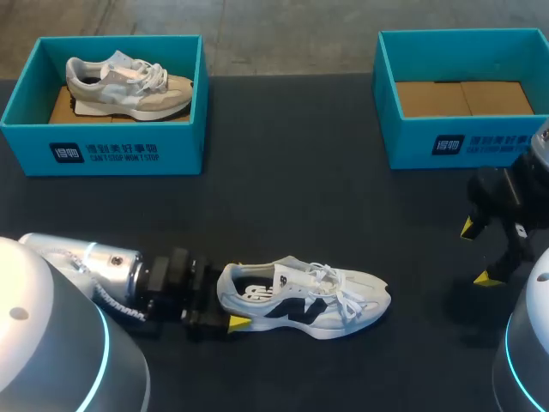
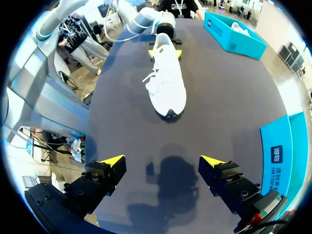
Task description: Take the shoe out of the shoebox, open the shoe tongue, remove and reinsert the insole, then place the shoe into the shoebox
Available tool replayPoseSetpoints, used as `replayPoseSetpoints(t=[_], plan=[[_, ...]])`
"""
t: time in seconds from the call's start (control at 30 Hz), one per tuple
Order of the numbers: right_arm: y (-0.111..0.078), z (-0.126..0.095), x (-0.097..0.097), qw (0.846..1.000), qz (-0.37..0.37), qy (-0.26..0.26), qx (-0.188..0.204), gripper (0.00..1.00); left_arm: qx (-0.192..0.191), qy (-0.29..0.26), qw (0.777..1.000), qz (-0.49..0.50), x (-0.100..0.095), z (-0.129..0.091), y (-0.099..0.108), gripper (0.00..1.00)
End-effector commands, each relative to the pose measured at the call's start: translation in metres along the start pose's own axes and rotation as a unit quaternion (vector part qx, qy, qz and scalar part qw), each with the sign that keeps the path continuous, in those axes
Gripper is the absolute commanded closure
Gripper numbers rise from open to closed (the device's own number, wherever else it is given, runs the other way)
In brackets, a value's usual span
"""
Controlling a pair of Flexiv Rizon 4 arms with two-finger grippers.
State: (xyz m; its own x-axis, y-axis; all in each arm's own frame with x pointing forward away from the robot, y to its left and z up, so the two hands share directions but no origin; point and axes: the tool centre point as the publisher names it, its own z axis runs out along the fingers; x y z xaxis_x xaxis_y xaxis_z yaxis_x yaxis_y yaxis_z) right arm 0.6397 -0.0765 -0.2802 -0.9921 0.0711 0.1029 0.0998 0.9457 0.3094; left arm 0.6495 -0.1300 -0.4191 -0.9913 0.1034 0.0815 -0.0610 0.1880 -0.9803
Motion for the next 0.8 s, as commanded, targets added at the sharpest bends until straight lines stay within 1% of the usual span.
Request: replayPoseSetpoints(t=[0.03,0.17,0.27,0.57,0.67,0.8], plan=[[0.000,0.001,0.001,1.000,0.001,-0.001,0.001,0.00,-0.006,0.000,1.000,0.003,0.001,0.002,0.000,0.00],[0.000,0.001,0.001,1.000,0.001,-0.001,0.001,0.00,-0.008,-0.001,1.000,0.004,0.000,-0.004,0.002,0.00],[0.000,0.001,0.001,1.000,0.001,-0.001,0.001,0.00,-0.005,-0.001,1.000,0.000,0.000,-0.004,0.003,0.00],[0.000,0.001,0.001,1.000,0.001,-0.001,0.001,0.00,-0.004,0.010,1.000,0.002,0.004,0.010,0.001,0.00],[0.000,0.001,0.001,1.000,0.001,-0.001,0.001,0.00,-0.003,0.011,1.000,0.002,0.003,0.015,0.000,0.00],[0.000,0.001,0.001,1.000,0.001,-0.001,0.001,0.00,-0.002,-0.005,1.000,0.003,-0.004,0.017,0.000,0.00]])
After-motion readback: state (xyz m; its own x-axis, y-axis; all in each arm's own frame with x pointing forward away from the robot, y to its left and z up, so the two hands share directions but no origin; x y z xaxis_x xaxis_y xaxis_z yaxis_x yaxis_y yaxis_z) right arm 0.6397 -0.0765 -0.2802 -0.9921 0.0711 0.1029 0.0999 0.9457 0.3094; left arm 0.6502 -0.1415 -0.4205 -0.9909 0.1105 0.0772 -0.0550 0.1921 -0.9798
